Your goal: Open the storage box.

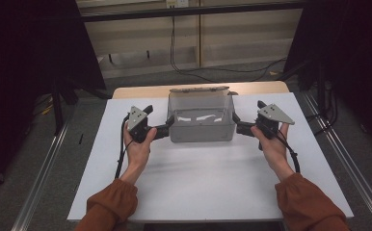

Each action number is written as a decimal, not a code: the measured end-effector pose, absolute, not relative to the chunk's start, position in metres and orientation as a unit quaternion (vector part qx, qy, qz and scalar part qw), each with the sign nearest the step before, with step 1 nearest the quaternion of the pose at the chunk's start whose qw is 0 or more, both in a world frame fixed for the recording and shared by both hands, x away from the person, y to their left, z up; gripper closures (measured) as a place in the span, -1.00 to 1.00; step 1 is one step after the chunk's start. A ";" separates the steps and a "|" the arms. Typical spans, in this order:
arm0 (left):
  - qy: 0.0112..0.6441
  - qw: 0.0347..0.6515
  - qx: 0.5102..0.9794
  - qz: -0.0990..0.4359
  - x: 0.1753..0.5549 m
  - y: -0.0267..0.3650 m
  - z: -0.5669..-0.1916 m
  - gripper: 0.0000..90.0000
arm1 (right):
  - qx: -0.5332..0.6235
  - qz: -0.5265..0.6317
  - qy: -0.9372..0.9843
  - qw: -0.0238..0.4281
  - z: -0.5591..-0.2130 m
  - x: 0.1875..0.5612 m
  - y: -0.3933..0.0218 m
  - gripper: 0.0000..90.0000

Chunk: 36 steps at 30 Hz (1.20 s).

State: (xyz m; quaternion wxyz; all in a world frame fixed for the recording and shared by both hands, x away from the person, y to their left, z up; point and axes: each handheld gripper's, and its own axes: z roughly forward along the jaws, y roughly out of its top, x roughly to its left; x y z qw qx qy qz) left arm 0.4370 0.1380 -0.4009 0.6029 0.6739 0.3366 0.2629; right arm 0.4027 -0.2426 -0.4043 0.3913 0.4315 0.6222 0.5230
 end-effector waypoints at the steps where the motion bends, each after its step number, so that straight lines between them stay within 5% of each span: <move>1: 0.335 0.601 0.676 0.266 0.434 0.139 -0.401 -0.87 | 0.429 0.527 0.618 0.395 -0.405 0.397 -0.243 -0.96; 36: 0.389 0.575 0.656 0.295 0.343 0.202 -0.425 -0.92 | 0.454 0.511 0.594 0.423 -0.431 0.296 -0.286 -0.99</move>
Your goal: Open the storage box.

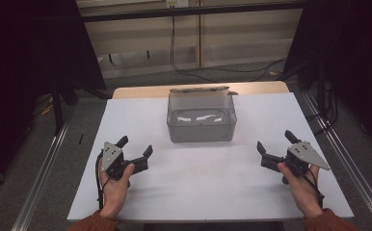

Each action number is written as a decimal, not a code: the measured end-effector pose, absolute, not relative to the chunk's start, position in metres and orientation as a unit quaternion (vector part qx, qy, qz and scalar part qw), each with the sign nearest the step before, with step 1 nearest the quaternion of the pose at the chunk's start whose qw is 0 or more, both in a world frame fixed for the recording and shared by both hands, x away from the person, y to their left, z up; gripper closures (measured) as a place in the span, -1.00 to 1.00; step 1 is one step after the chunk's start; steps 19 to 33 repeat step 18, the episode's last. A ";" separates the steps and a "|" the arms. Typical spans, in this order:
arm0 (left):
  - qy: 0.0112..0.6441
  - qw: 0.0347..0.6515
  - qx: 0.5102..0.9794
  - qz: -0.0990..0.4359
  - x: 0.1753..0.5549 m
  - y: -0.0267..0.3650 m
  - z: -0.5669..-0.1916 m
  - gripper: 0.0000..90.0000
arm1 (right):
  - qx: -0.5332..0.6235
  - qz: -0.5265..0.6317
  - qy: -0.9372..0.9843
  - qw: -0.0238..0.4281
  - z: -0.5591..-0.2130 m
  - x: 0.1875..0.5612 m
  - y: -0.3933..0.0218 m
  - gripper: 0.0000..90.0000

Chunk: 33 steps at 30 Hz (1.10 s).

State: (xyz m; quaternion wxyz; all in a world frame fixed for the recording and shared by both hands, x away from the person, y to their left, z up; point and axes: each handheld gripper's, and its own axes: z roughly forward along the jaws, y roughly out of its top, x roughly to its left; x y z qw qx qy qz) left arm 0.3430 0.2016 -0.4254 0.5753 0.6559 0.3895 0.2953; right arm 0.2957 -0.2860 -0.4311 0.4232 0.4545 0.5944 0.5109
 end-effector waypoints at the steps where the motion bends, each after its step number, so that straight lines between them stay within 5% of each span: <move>1: 0.389 0.575 0.656 0.295 0.343 0.202 -0.425 -0.92 | 0.454 0.511 0.594 0.423 -0.431 0.296 -0.286 -0.99; 13: 0.406 0.553 0.656 0.314 0.321 0.217 -0.435 -0.92 | 0.469 0.495 0.593 0.428 -0.441 0.267 -0.300 -1.00; 33: 0.409 0.555 0.656 0.307 0.322 0.216 -0.436 -0.92 | 0.470 0.498 0.592 0.425 -0.443 0.268 -0.297 -1.00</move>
